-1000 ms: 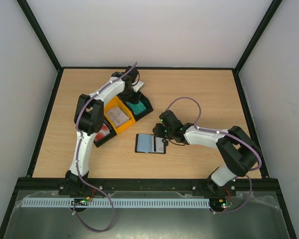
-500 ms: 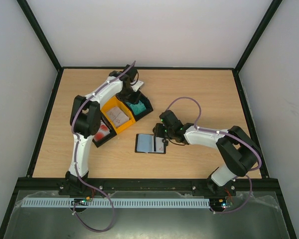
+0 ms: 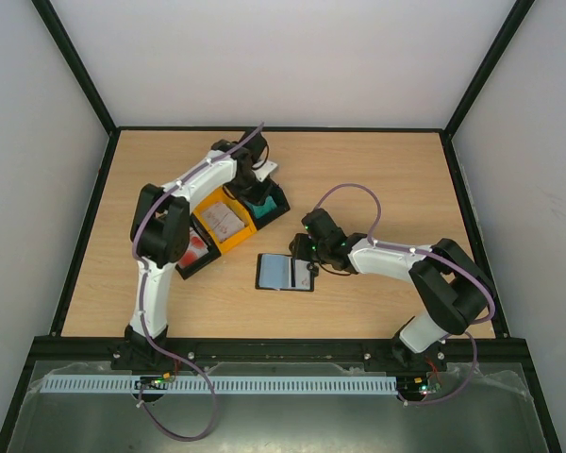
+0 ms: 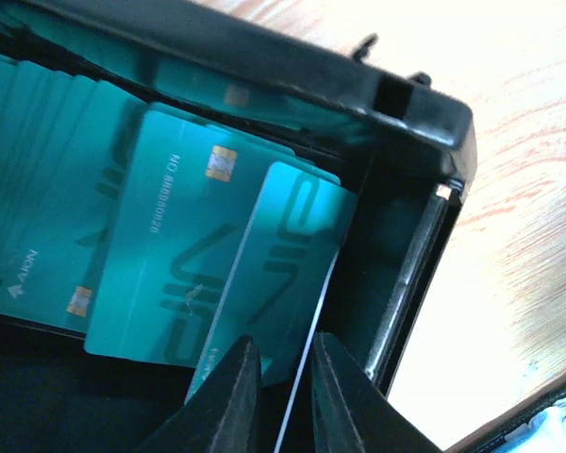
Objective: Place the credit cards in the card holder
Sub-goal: Pick up the credit card from the storage box.
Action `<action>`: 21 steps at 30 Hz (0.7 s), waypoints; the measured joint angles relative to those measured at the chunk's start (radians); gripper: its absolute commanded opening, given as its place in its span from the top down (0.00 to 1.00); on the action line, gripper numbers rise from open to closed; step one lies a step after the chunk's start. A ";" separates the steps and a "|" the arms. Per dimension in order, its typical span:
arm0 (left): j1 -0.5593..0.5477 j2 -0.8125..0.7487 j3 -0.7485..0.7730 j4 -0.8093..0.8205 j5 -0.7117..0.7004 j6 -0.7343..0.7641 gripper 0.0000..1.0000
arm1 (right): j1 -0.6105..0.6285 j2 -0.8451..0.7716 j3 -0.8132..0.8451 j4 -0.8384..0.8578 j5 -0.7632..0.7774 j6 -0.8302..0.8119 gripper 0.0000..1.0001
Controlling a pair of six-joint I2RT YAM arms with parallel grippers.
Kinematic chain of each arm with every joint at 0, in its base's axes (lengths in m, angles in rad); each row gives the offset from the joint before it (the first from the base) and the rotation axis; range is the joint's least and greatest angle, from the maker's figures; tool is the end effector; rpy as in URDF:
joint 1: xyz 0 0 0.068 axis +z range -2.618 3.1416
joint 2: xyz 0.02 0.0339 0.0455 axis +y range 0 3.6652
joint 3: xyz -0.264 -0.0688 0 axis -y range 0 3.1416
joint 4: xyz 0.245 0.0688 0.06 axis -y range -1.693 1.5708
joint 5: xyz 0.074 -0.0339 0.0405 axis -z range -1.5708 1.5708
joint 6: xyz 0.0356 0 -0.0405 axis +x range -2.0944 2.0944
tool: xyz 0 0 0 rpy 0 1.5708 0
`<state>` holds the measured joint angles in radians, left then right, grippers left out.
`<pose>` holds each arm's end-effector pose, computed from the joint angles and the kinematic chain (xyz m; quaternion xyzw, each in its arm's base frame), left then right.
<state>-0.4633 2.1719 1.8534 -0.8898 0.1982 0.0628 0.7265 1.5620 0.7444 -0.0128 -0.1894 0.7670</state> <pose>0.4078 -0.2116 0.2097 0.2717 0.9405 -0.1311 0.1564 0.2217 0.2060 0.1594 -0.0154 0.9286 0.3093 0.2045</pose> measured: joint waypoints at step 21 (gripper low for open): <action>-0.048 -0.132 -0.006 -0.010 -0.087 -0.011 0.98 | -0.008 -0.061 0.009 -0.011 -0.002 -0.001 0.54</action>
<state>-0.5117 2.0399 1.8477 -0.8997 0.1108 0.0521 0.7185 1.5009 0.7536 -0.0242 -0.1909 0.7658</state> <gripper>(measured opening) 0.029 0.454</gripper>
